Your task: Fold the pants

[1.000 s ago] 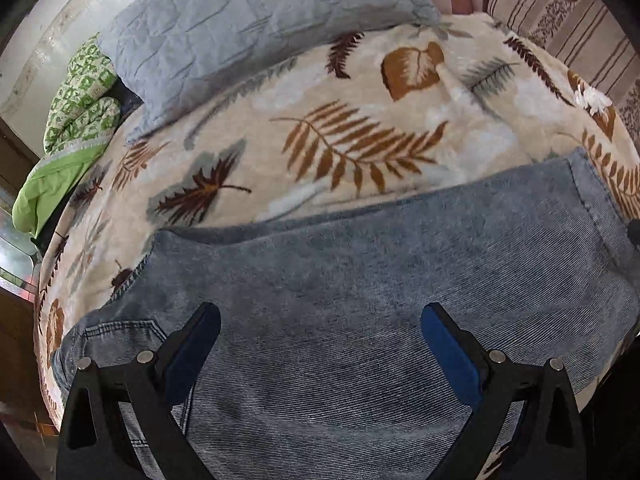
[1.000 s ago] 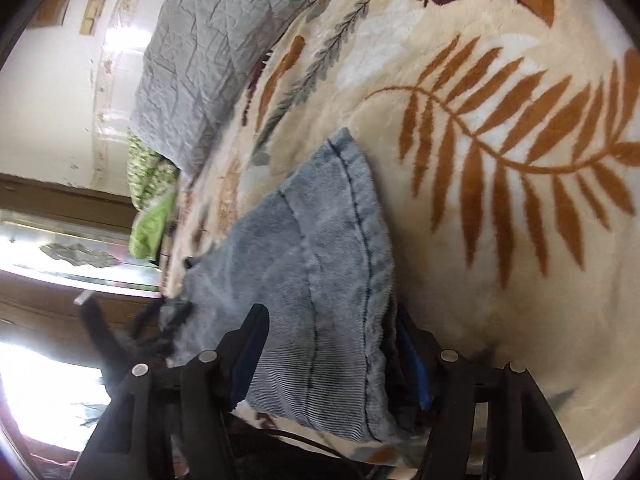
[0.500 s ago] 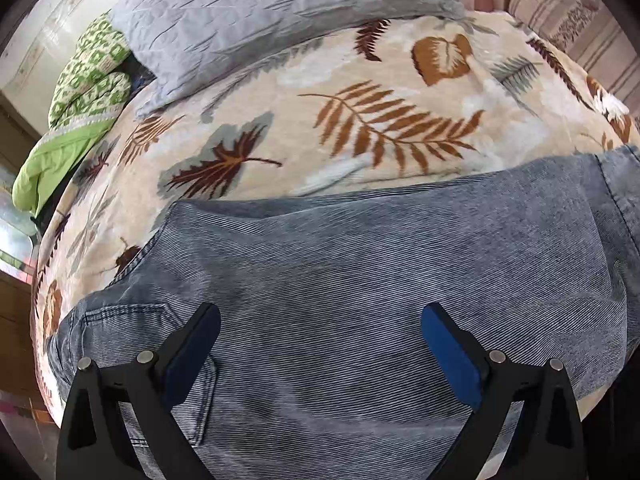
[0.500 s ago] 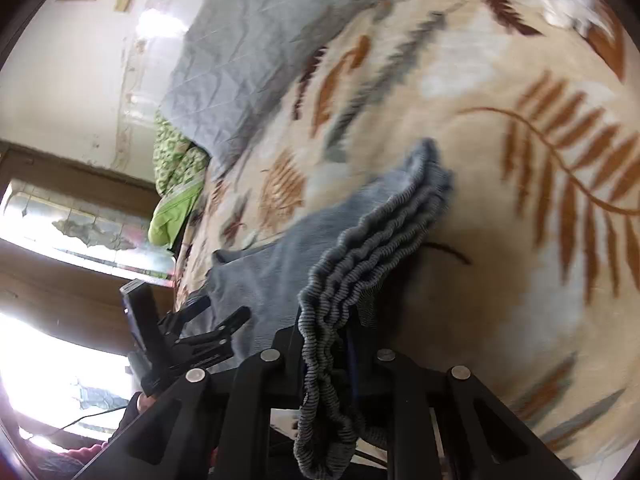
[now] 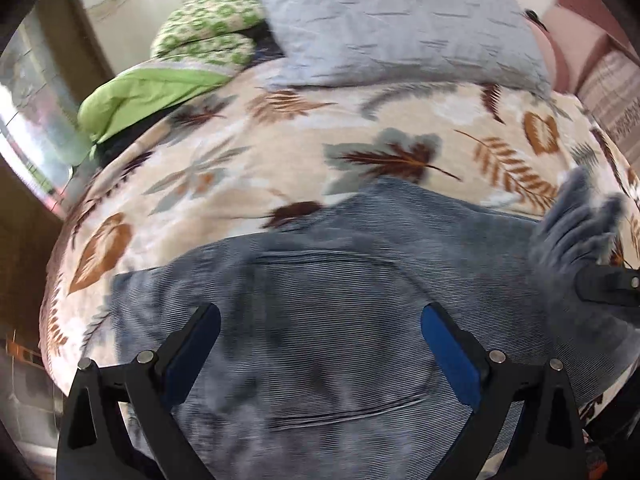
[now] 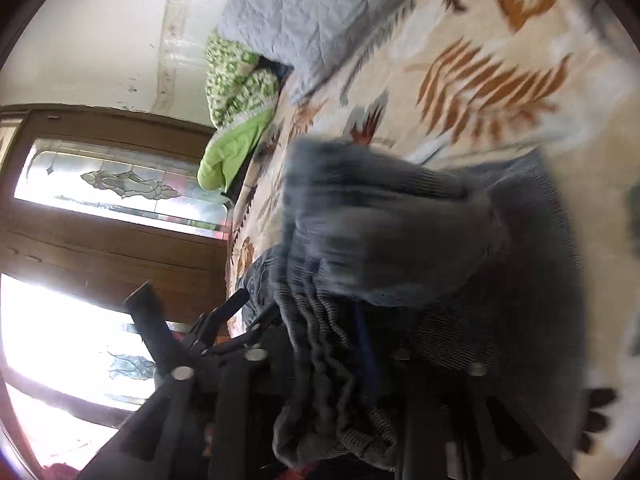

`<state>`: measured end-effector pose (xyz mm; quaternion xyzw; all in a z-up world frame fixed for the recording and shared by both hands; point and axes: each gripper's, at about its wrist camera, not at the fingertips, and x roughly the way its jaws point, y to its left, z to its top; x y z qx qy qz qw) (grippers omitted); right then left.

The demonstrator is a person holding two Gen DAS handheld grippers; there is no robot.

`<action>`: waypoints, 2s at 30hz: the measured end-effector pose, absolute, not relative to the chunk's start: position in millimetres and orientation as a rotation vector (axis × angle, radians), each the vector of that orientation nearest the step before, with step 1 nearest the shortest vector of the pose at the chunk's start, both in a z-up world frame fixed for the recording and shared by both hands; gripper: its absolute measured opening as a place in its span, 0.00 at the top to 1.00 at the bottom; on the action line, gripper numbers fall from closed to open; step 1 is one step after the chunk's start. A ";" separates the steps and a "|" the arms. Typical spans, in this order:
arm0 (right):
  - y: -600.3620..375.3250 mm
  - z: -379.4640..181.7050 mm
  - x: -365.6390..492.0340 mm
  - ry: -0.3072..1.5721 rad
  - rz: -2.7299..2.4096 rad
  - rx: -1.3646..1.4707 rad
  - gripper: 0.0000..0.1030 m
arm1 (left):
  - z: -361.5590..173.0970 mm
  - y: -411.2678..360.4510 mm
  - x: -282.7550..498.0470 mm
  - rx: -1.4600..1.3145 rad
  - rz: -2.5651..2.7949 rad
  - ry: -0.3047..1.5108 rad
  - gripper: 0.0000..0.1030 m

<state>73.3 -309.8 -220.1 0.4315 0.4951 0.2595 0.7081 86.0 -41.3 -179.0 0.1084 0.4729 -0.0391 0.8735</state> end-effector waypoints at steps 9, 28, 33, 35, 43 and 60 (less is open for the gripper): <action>-276.6 -203.5 76.9 1.086 0.524 0.816 0.45 | -178.7 -21.8 78.6 0.198 -0.104 0.973 0.03; -288.8 -163.1 8.6 1.041 0.126 -0.018 0.46 | -174.4 -97.9 69.2 0.356 -0.153 0.934 0.01; -268.0 -126.9 5.5 0.950 0.027 -0.171 0.46 | -150.6 -86.2 54.1 0.311 -0.154 0.894 0.01; -258.8 -115.3 3.6 0.921 -0.004 -0.239 0.46 | -145.8 -80.6 51.1 0.297 -0.155 0.890 0.01; -240.1 -84.2 -3.4 0.872 -0.037 -0.302 0.46 | -127.2 -65.3 41.0 0.274 -0.142 0.846 0.01; -200.8 -87.6 -2.5 0.873 -0.007 -0.383 0.46 | -134.0 -12.6 34.0 0.222 -0.064 0.863 0.01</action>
